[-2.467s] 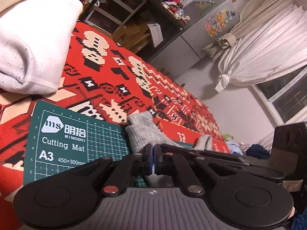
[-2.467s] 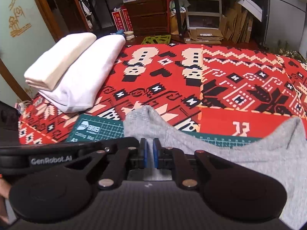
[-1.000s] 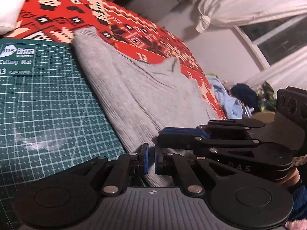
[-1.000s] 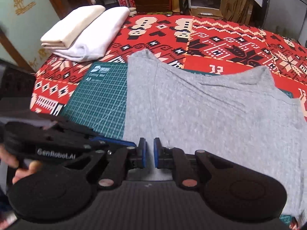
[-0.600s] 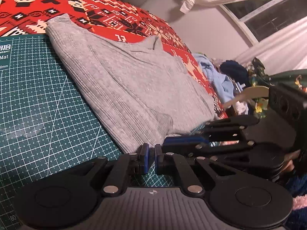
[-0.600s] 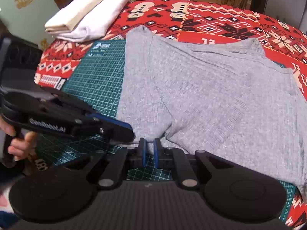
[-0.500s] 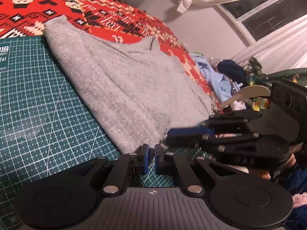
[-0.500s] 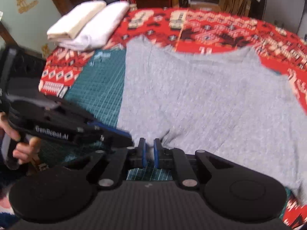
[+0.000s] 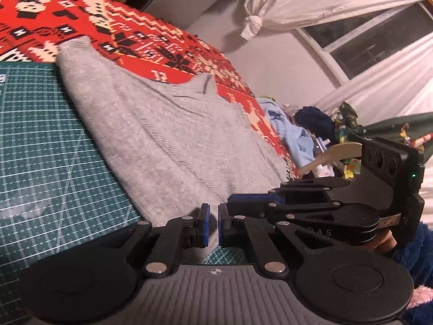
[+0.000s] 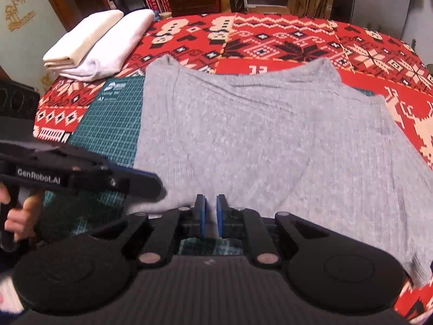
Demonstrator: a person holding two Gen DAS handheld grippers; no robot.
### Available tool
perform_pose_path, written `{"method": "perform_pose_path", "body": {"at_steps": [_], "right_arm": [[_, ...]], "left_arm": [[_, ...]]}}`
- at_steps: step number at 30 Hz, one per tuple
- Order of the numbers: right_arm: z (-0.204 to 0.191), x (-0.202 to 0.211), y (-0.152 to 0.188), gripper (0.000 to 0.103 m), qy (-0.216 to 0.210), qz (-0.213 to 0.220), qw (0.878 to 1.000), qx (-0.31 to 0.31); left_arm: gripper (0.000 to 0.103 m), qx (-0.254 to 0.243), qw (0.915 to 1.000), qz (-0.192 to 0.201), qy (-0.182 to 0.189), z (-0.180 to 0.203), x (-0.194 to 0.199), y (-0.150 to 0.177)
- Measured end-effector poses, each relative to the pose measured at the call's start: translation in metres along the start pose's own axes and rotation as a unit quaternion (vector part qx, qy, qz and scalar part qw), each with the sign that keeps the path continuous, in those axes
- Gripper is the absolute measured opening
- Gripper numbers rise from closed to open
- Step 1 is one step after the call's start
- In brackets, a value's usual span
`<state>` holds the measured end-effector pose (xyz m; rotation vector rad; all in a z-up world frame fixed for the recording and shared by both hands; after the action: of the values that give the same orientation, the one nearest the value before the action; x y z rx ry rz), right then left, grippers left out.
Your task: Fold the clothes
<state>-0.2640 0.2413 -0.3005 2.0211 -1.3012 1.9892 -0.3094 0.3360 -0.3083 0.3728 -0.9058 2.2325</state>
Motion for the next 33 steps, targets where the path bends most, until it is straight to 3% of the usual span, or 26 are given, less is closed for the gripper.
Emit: {"method": "perform_pose_path", "body": {"at_steps": [6,11,17,22,29,33], "right_arm": [[0.012,0.011,0.007,0.011,-0.009,0.003,0.999,-0.040],[0.024,0.026,-0.011,0.011,0.001,0.046,0.997,-0.061],[0.036,0.009,-0.015,0.011,0.011,0.069,0.993,-0.094],[0.037,0.005,-0.001,0.007,0.040,0.056,0.996,-0.055],[0.057,0.022,-0.006,0.013,0.068,0.078,0.993,-0.065],[0.079,0.022,-0.019,0.028,0.069,0.111,0.984,-0.118]], "left_arm": [[0.004,-0.007,0.9999,0.006,0.008,0.003,-0.003,-0.001],[0.004,-0.007,0.9992,0.033,0.021,0.006,0.004,-0.008],[0.006,0.007,0.9986,0.050,0.019,0.000,0.008,-0.014],[0.006,0.004,0.9989,0.045,0.015,-0.001,0.006,-0.013],[0.006,0.000,0.9992,0.038,0.013,-0.001,0.000,-0.012],[0.006,0.001,0.9993,0.036,0.009,-0.004,-0.002,-0.012]]}}
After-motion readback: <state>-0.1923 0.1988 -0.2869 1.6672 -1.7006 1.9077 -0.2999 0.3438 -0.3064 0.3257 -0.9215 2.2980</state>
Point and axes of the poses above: each gripper's, at about its wrist camera, not at the fingertips, and x roughly against the way its jaws point, z to its right, y to its underside, the point moved 10 cm from there along -x, roughly the way its jaws point, and after that the axes turned 3 degrees about z, right-handed, at the moved point
